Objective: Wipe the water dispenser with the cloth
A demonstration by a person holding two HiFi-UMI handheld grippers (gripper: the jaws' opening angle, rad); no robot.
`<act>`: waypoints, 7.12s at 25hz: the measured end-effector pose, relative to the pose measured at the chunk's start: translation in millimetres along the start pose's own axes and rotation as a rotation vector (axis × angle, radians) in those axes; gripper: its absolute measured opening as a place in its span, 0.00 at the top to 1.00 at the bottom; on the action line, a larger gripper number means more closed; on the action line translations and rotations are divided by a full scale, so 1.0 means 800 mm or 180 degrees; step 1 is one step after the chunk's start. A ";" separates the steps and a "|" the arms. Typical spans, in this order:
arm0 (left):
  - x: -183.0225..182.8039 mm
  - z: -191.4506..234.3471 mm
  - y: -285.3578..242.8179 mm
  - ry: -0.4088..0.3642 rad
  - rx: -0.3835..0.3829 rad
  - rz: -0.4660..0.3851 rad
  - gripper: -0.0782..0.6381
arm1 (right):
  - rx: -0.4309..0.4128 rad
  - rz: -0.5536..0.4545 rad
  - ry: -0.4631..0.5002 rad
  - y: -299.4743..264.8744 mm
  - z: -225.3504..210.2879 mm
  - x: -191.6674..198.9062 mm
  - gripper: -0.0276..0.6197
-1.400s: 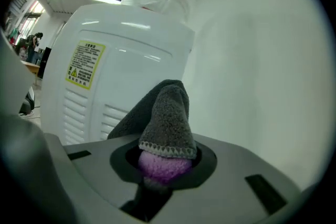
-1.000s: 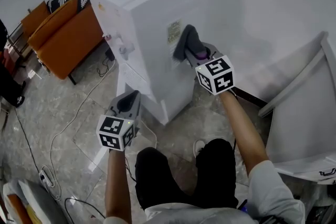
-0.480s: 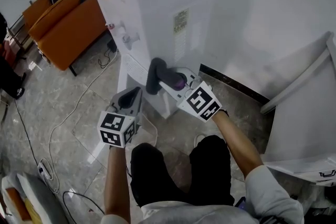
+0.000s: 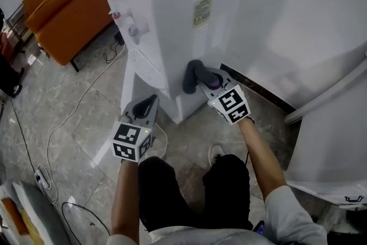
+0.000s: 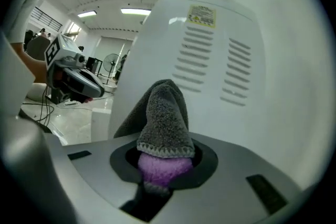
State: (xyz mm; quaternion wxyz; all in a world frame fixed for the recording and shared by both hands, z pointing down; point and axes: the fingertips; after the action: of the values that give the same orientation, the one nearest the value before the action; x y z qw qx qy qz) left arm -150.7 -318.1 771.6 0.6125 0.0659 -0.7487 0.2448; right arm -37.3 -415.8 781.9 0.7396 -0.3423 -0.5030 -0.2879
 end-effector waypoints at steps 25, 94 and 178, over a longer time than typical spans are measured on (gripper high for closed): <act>0.113 0.013 -0.024 0.0464 -0.0129 0.0259 0.87 | 0.0519 0.0745 -0.1595 -0.053 -0.021 0.232 0.84; -0.028 -0.001 0.115 -0.0325 -0.0195 -0.0269 0.87 | -0.0015 -0.0475 -0.1188 0.053 0.035 -0.208 0.84; -0.802 -0.022 0.487 -0.0775 -0.0304 -0.0793 0.87 | 0.0737 -0.0418 -0.0345 0.508 -0.001 -0.858 0.85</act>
State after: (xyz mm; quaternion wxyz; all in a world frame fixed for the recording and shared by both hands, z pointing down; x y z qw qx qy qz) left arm -135.7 -99.4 53.3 0.5454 0.1582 -0.8141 0.1214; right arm 51.0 -116.7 47.6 0.7254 -0.2360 -0.5934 -0.2568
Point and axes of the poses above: the fingertips, and each gripper's own axes: y backward along the fingers, z to its left, x out of its underside, and after that the axes turned 3 degrees about -y, right-handed
